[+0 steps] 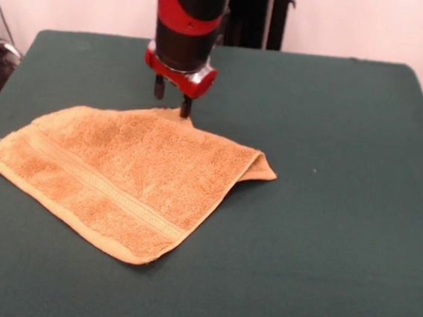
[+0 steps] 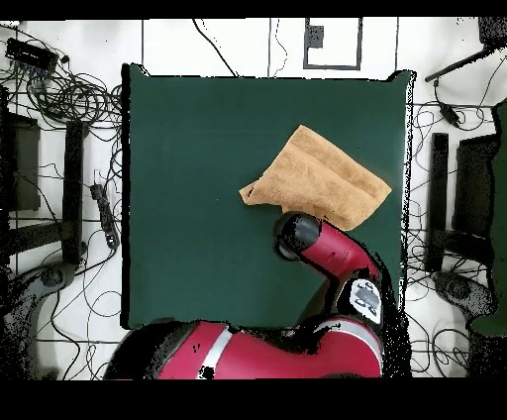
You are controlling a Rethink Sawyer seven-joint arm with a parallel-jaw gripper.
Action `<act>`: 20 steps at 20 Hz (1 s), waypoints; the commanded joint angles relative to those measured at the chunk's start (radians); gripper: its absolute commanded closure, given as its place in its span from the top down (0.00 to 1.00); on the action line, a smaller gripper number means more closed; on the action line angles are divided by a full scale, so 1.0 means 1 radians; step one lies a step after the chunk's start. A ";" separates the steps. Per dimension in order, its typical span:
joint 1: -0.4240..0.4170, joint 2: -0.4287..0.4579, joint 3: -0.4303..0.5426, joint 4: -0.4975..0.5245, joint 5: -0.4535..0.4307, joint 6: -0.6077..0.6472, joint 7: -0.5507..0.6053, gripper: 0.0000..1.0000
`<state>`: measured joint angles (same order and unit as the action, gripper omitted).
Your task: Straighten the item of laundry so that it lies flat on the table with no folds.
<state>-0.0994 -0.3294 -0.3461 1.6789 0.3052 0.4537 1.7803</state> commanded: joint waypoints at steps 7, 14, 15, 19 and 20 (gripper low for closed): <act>0.021 -0.017 0.080 -0.094 -0.005 0.107 0.137 1.00; -0.095 0.075 0.153 -0.137 -0.088 0.021 -0.006 1.00; -0.103 0.081 0.158 -0.132 -0.093 0.014 0.001 1.00; -0.124 0.095 0.185 -0.107 -0.099 -0.046 0.050 1.00; -0.129 0.098 0.193 -0.095 -0.093 -0.052 0.066 1.00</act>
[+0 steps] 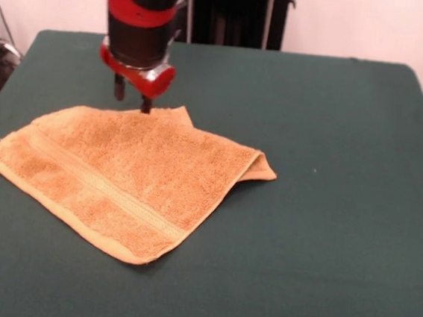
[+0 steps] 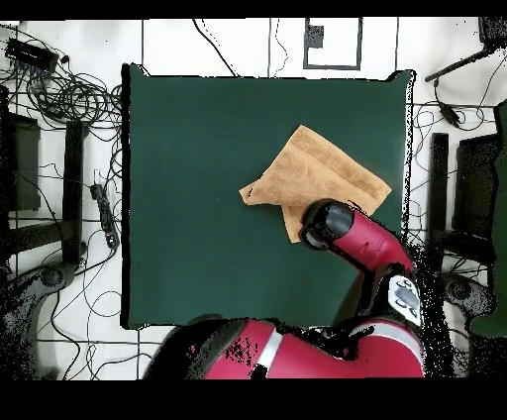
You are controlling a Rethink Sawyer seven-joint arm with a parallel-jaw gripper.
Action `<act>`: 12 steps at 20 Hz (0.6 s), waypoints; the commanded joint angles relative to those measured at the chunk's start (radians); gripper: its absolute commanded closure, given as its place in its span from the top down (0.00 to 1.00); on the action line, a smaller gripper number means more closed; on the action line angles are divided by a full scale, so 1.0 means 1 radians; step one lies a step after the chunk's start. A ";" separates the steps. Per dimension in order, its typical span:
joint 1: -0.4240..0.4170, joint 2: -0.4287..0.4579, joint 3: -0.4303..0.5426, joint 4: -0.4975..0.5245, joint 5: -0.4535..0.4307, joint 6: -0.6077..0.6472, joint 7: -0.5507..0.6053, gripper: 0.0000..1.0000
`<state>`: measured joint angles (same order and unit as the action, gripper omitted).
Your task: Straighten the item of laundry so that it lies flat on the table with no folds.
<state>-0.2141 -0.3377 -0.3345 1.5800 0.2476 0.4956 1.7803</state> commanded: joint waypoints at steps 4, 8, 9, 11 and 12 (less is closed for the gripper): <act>-0.038 0.142 0.230 0.055 0.014 -0.170 0.158 1.00; 0.004 0.136 0.202 0.099 0.058 -0.222 0.271 1.00; 0.021 0.127 0.187 0.105 0.069 -0.205 0.290 1.00; 0.054 0.109 0.157 0.116 0.091 -0.170 0.327 1.00; 0.070 0.104 0.145 0.117 0.102 -0.155 0.343 1.00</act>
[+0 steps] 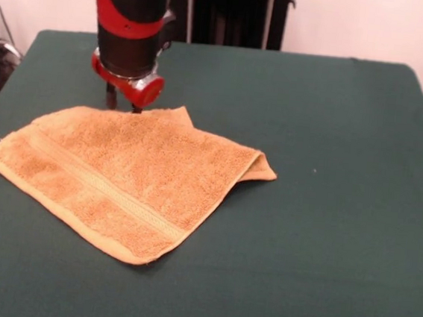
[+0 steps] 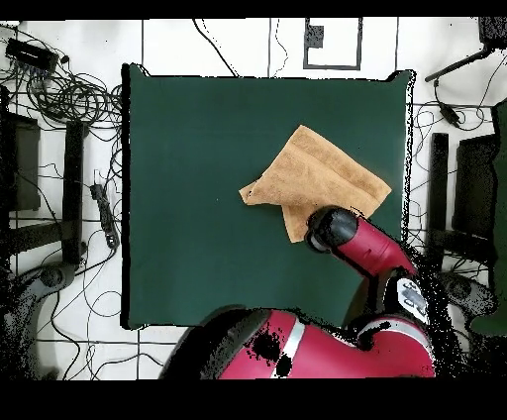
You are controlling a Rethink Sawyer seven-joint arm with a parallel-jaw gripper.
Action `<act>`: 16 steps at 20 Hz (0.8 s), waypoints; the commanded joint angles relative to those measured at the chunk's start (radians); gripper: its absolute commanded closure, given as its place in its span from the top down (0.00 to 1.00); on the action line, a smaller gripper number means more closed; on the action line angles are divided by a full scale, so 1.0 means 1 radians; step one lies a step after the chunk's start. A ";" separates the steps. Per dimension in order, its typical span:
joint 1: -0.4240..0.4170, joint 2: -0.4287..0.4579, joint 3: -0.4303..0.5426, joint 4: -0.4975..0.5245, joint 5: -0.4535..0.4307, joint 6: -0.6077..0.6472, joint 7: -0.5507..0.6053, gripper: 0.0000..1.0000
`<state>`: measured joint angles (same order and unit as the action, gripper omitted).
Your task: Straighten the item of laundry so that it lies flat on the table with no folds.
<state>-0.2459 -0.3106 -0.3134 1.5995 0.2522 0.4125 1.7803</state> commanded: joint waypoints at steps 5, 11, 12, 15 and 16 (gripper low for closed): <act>0.187 0.035 0.033 0.101 0.137 0.058 0.391 1.00; 0.228 -0.032 -0.040 0.093 0.113 0.196 0.357 1.00; 0.215 -0.034 -0.029 0.092 0.106 0.187 0.333 1.00; 0.137 0.033 0.036 0.051 0.056 0.097 0.207 1.00; 0.112 0.068 0.053 0.031 0.038 0.051 0.172 1.00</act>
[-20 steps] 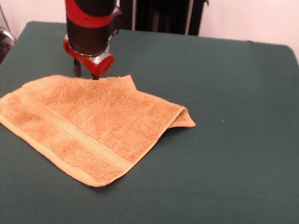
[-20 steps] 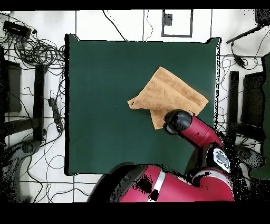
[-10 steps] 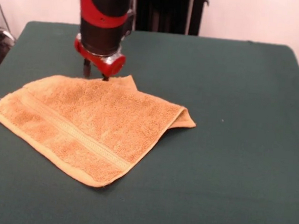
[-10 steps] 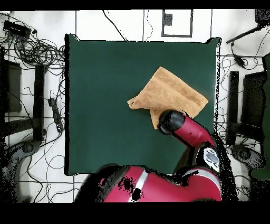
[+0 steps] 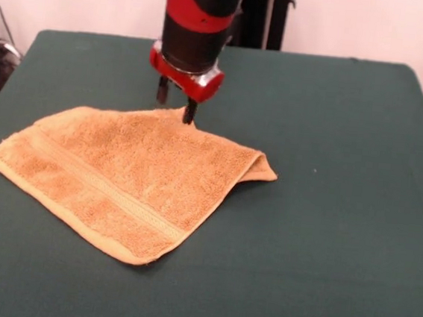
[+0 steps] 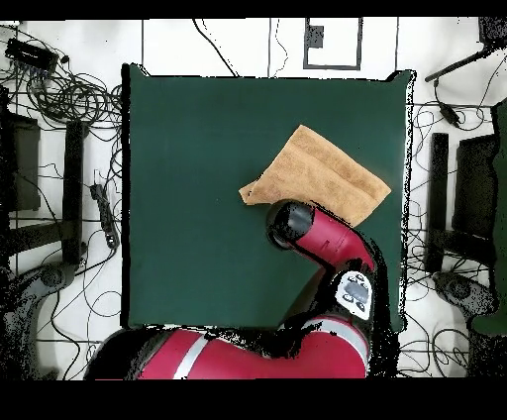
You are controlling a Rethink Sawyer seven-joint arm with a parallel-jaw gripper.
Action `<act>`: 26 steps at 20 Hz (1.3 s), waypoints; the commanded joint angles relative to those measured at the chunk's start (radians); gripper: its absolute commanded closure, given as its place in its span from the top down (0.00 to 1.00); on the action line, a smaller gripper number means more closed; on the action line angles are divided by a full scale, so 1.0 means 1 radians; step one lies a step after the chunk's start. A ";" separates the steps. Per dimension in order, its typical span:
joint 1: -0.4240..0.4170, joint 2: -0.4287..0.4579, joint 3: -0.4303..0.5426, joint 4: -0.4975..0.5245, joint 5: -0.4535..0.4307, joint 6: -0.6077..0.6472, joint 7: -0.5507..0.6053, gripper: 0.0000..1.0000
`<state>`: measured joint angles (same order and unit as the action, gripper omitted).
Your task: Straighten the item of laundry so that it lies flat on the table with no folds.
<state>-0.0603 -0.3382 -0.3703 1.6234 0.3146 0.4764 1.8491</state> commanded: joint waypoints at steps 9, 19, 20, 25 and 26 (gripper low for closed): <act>-0.148 0.200 0.161 -0.035 -0.073 -0.060 0.046 1.00; -0.110 0.188 0.157 0.049 0.013 -0.096 0.215 1.00; -0.115 0.189 0.165 0.054 0.014 -0.112 0.214 1.00; -0.098 0.211 0.145 0.036 -0.012 -0.156 0.205 0.00; -0.098 0.213 0.143 0.033 -0.012 -0.151 0.204 0.00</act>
<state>-0.1753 -0.2886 -0.3367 1.6053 0.3063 0.4770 1.8491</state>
